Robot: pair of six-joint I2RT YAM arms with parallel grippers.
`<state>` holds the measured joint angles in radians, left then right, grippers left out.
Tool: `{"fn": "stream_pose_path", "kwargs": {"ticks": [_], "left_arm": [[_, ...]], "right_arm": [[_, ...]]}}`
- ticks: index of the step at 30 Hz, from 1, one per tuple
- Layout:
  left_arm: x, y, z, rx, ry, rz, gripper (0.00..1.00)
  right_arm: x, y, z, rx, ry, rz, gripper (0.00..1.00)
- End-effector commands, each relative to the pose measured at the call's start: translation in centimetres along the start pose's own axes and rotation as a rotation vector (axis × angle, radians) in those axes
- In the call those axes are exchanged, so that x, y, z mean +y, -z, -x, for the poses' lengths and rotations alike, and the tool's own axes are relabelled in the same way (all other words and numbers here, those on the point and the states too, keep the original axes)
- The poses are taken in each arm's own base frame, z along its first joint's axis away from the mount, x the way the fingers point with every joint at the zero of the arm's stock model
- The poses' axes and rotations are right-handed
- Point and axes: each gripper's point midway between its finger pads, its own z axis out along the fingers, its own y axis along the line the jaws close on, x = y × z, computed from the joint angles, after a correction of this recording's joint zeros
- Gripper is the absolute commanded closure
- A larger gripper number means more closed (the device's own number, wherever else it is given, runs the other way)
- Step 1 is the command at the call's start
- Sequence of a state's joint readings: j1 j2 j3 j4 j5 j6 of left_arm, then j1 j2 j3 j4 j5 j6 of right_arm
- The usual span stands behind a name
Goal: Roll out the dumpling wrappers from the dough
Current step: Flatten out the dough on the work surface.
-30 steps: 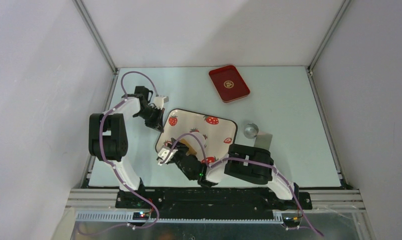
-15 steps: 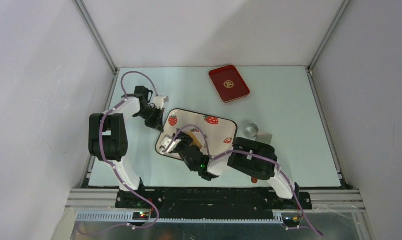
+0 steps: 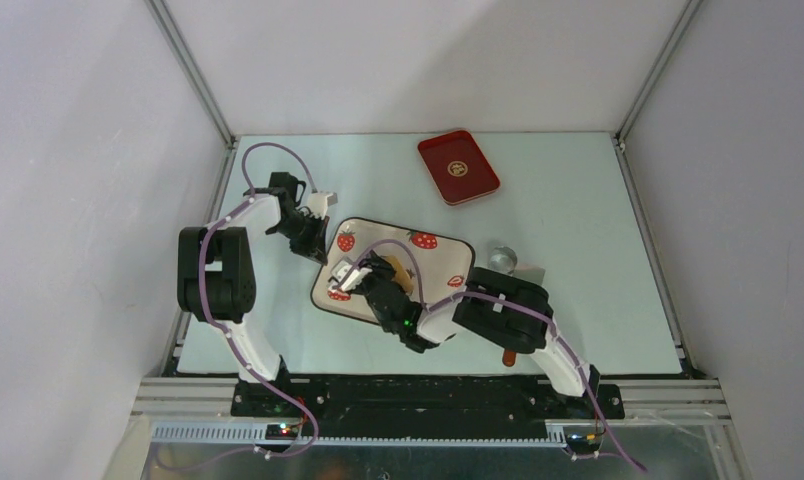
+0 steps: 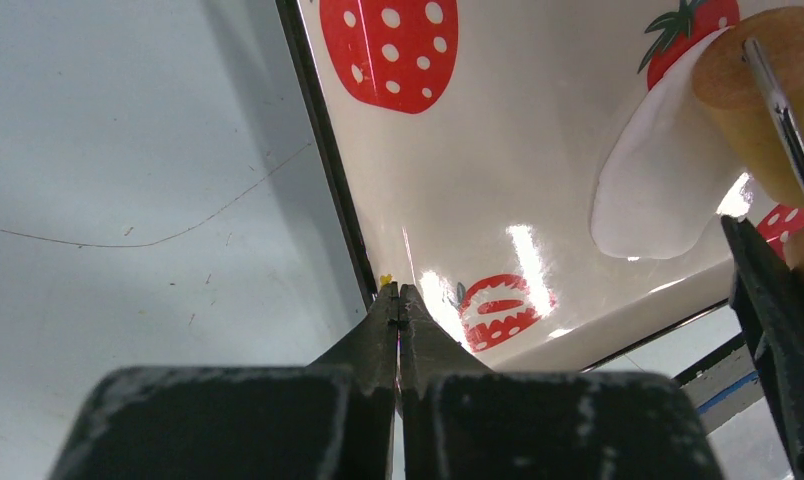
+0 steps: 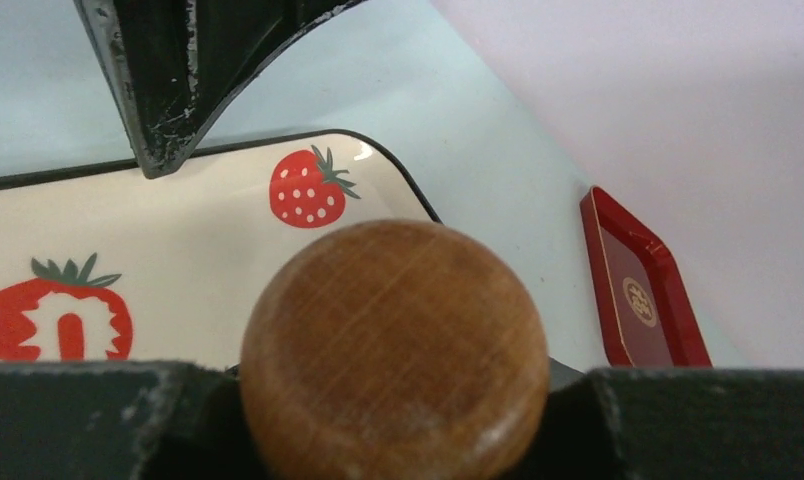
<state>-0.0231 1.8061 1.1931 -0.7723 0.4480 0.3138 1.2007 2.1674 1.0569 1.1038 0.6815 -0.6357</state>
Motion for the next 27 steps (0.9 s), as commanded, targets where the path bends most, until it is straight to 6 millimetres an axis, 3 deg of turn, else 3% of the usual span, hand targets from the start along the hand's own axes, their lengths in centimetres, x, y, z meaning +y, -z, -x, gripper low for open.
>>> {"fn": "stream_pose_path", "kwargs": {"ticks": [1,6,27], "left_arm": [[-0.2,1.1,0.6,-0.038,-0.010,0.011,1.00],[-0.4,1.2,0.6,-0.042,-0.011,0.006,1.00],[-0.6,1.5,0.9,-0.055,-0.015,0.004,1.00]], "right_arm": [[1.8,0.3,0.8,-0.017,-0.044,0.015,1.00],[3.7,0.8,0.2,0.018,-0.044,0.063,1.00],[6.2,1.8,1.2,-0.019,-0.029,0.102,1.00]]}}
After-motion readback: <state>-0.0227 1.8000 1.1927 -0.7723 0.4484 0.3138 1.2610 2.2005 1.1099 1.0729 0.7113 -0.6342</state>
